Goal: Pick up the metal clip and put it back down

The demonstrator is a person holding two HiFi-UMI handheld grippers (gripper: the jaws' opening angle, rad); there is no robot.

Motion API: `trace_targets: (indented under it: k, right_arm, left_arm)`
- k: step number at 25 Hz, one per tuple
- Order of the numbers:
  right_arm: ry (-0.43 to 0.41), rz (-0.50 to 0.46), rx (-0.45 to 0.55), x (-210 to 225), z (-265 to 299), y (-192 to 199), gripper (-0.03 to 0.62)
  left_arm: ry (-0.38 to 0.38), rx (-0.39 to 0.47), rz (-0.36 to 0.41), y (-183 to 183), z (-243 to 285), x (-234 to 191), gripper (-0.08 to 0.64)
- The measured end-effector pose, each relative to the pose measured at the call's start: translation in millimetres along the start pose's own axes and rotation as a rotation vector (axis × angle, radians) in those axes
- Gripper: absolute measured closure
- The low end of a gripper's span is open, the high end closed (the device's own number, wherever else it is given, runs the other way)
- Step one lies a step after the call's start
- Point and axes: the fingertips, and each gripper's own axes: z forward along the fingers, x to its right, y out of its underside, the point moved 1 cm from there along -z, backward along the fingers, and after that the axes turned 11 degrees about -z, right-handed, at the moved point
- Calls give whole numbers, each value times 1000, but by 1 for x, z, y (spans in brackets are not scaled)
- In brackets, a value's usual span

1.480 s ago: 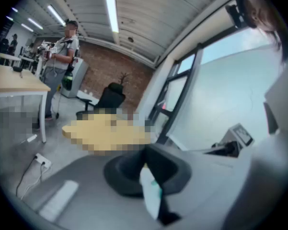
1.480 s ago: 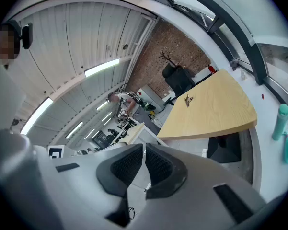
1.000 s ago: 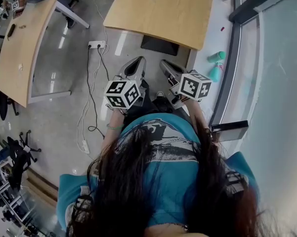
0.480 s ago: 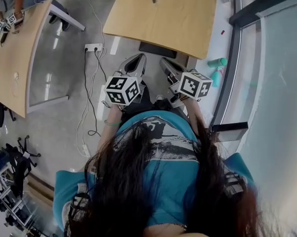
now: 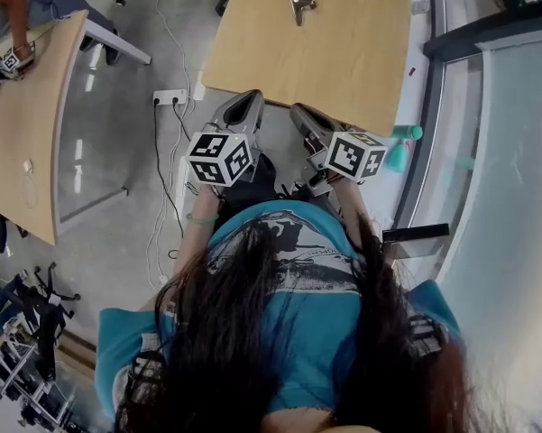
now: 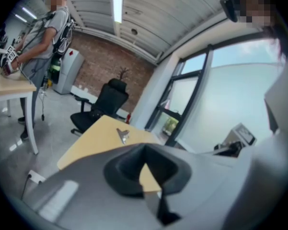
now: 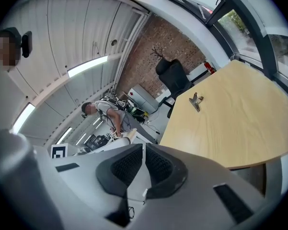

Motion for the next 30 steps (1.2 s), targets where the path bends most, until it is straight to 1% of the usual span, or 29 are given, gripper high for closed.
trace_targets:
  k: [4,9,13,22,26,30]
  right_arm:
    - [10,12,-12,-2,36,-8,561]
    - [7,12,-4,-12,83,-22,561]
    - [8,15,3,-14,105,-26,561]
    - [80,60,54,7,105,-44,561]
    - [112,84,66,26,96,-52,561]
    - [119,97,75,49,89,-64,561]
  left_arm:
    - [14,-16,11,-21,8,-26,557]
    - [25,-24,14,-49,13,-62,557]
    - [31,-30,10,-63,20,-84,557]
    - [80,-81,15,-69,45,-87,557]
    - [98,-112,11,-65,64,-79,557]
    - [93,-127,14,-61,86,-71,557]
